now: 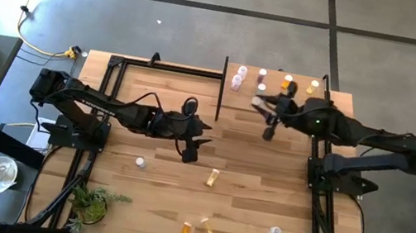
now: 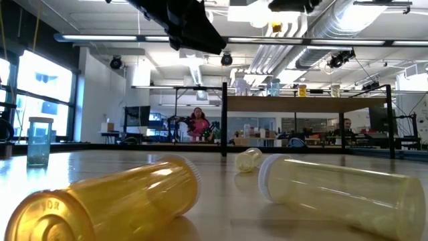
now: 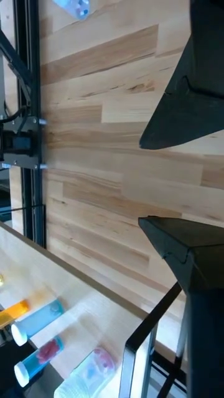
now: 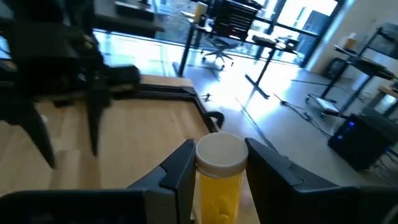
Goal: Pick and place medicine bottles onto shelf by color
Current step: Put the top orange pill bottle on the shelf aligned with the other orange pill bottle, then put the top yellow pill bottle on the shelf aligned with the other yellow pill bottle
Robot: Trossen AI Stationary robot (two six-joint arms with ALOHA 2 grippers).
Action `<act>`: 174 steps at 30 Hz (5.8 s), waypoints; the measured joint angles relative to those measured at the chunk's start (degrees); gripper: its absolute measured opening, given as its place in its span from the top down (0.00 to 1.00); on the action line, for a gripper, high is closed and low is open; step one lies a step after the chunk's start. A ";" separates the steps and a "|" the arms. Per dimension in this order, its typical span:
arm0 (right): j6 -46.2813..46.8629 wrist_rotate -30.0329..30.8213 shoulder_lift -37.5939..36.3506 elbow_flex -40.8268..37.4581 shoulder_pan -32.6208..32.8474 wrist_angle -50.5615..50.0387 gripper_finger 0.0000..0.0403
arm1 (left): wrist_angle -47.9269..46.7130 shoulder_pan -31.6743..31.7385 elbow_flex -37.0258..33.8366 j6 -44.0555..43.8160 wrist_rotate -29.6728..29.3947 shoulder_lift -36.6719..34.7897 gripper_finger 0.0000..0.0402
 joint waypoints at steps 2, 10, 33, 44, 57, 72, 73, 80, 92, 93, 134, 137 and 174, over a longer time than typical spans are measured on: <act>0.73 0.15 -2.55 -3.10 -1.90 0.86 0.72 | -0.42 0.00 0.00 0.03 -0.01 0.00 0.56; 5.84 3.90 -11.47 -17.51 -9.43 12.49 0.72 | -0.73 0.00 0.00 0.04 -0.02 0.02 0.57; 14.93 22.10 -13.93 -37.74 -14.51 34.51 0.72 | -0.79 0.00 0.00 0.50 0.00 0.04 0.57; 16.74 19.04 -11.53 -38.91 -18.24 35.92 0.72 | -0.68 0.00 0.00 0.50 -0.02 0.07 0.57; 16.13 16.72 -7.14 -38.88 -20.27 37.65 0.72 | -0.60 -0.02 0.00 0.50 -0.02 0.07 0.57; 16.57 16.72 -7.14 -38.86 -20.29 37.54 0.71 | -0.60 -0.02 0.00 0.50 -0.17 0.07 0.57; 16.58 16.72 -7.14 -38.86 -20.29 37.54 0.70 | -0.60 -0.02 0.00 0.50 -0.17 0.07 0.57; 17.01 16.92 -7.09 -38.86 -20.29 37.33 0.61 | -0.60 -0.02 0.00 0.50 -0.17 0.07 0.57; 16.59 17.16 -8.88 -38.85 -20.27 38.48 0.54 | -0.66 -0.02 0.00 -0.34 -0.04 0.07 0.57; 16.59 17.16 -9.41 -38.86 -20.26 38.42 0.54 | -0.67 0.00 0.00 -1.19 0.00 0.07 0.57; 9.07 23.43 -16.25 -26.27 -0.43 19.29 0.54 | -14.06 -7.69 8.30 -29.64 2.66 7.06 0.57; 9.05 23.63 -16.19 -26.27 -0.23 19.05 0.54 | -14.49 -7.83 10.16 -31.09 2.40 9.06 0.57; 11.04 24.76 -15.07 -26.29 -0.26 17.72 0.54 | -3.76 -10.19 10.38 -38.56 4.52 29.17 0.57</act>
